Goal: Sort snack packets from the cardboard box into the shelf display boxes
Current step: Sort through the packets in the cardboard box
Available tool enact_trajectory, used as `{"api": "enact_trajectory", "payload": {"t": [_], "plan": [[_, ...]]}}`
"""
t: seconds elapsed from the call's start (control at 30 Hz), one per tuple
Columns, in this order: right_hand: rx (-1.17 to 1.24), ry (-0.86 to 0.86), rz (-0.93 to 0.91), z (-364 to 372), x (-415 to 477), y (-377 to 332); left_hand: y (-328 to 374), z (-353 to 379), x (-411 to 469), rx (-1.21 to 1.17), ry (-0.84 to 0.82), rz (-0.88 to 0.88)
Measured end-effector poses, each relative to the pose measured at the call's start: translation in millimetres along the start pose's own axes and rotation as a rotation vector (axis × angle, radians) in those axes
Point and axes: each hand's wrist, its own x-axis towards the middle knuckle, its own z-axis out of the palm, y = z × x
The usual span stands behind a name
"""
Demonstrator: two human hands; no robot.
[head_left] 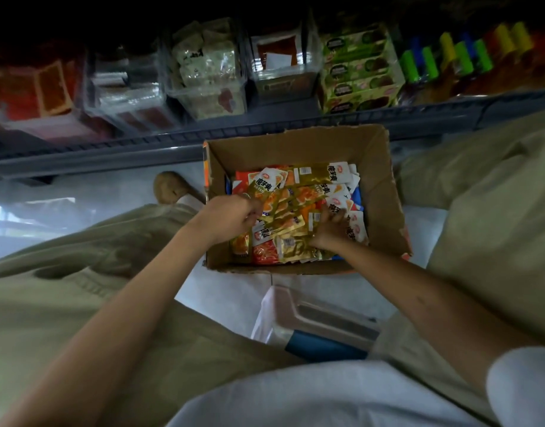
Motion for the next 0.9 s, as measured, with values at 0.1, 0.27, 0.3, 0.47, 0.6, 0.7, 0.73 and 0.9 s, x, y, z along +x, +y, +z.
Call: {"api": "enact_trajectory", "payload": {"t": [0.1, 0.27, 0.3, 0.47, 0.6, 0.7, 0.73, 0.9], "plan": [[0.103, 0.078, -0.005, 3, -2, -4, 0, 2, 0, -0.048, -0.025, -0.010], [0.680, 0.213, -0.040, -10, -13, -30, 6, 2, 4, -0.253, -0.042, -0.072], [0.819, 0.213, -0.038, -13, -19, -41, 8, 3, 5, -0.339, -0.059, -0.108], [1.060, 0.002, -0.022, -30, -60, -101, 10, 5, 9, -0.781, -0.128, -0.379], [0.987, -0.112, -0.257, -19, -93, -135, 14, 0, 10, -1.227, 0.034, -0.560], [0.851, -0.188, -0.204, -5, -107, -151, 10, -1, 10, -1.419, 0.179, -0.673], [0.864, -0.285, -0.235, -6, -105, -146, 6, 0, 9, -1.438, 0.220, -0.701], [1.153, -0.501, -0.340, -45, -85, -113, -4, 6, 2, -1.384, 0.304, -0.681]]}}
